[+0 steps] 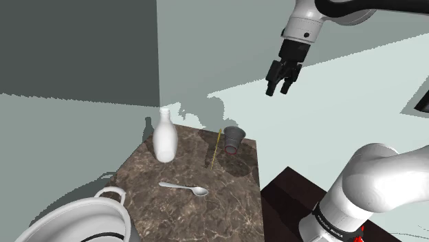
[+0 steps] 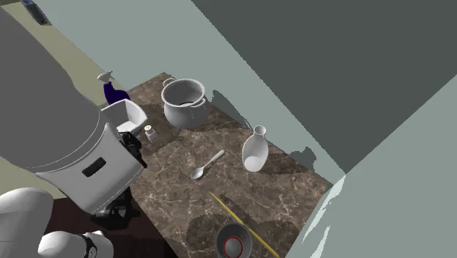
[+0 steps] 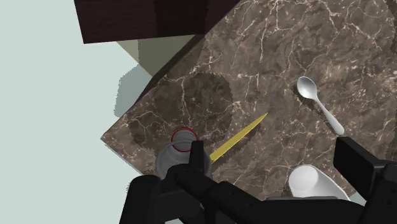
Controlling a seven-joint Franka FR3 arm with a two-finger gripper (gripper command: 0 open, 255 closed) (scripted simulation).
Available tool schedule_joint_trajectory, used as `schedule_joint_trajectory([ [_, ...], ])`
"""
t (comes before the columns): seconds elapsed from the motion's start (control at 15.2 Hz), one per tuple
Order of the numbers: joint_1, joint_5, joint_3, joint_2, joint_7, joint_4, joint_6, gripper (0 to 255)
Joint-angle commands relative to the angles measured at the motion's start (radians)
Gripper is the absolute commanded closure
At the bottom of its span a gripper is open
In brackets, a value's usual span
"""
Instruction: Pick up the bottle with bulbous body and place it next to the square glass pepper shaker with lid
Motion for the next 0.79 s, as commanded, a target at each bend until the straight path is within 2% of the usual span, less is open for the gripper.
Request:
schedule_joint_trajectory([
  [0.0, 0.0, 0.0, 0.0, 0.0, 0.0, 0.0, 0.0, 0],
  [0.73, 0.021, 0.023, 0.144, 0.384, 0.146, 0.177, 0.196, 0],
])
